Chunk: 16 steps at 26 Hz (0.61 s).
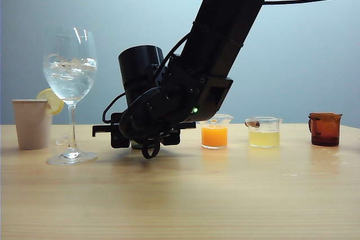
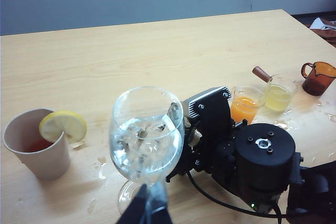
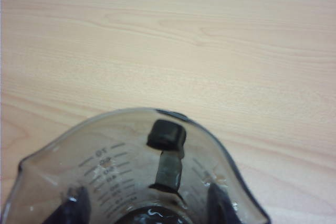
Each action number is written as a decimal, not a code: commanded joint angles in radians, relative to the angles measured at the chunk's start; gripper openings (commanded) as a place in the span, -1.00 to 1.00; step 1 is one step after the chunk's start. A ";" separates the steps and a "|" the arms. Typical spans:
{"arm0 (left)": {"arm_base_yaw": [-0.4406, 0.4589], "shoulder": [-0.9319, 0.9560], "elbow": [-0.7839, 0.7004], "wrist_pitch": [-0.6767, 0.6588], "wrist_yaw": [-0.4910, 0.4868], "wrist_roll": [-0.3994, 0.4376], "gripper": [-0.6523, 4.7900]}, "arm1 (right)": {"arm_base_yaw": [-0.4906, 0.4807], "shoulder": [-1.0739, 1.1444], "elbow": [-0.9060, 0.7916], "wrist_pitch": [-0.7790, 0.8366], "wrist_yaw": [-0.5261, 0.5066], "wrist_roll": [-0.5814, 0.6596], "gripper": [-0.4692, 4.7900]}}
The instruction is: Pick up the first measuring cup from the left, pour the coconut rum inside into the goblet, and finally put the measuring cup back in its original place.
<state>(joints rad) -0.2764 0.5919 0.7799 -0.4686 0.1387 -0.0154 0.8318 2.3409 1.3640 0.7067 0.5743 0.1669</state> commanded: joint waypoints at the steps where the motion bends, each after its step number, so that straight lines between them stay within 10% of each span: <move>1: 0.001 -0.002 0.003 0.010 0.003 0.004 -0.77 | 0.004 0.003 -0.001 0.010 -0.008 0.002 -0.05; 4: 0.001 -0.002 0.003 0.010 0.003 0.004 -0.77 | 0.004 0.003 -0.001 0.008 -0.009 0.002 0.10; 6: 0.001 -0.002 0.003 0.010 0.003 0.004 -0.77 | 0.005 0.003 -0.001 0.008 -0.008 0.001 1.00; 16: 0.001 -0.002 0.003 0.010 0.003 0.004 -0.77 | 0.013 -0.001 -0.001 0.008 0.002 0.001 1.00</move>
<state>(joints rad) -0.2764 0.5919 0.7799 -0.4683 0.1387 -0.0154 0.8383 2.3436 1.3621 0.7055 0.5694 0.1665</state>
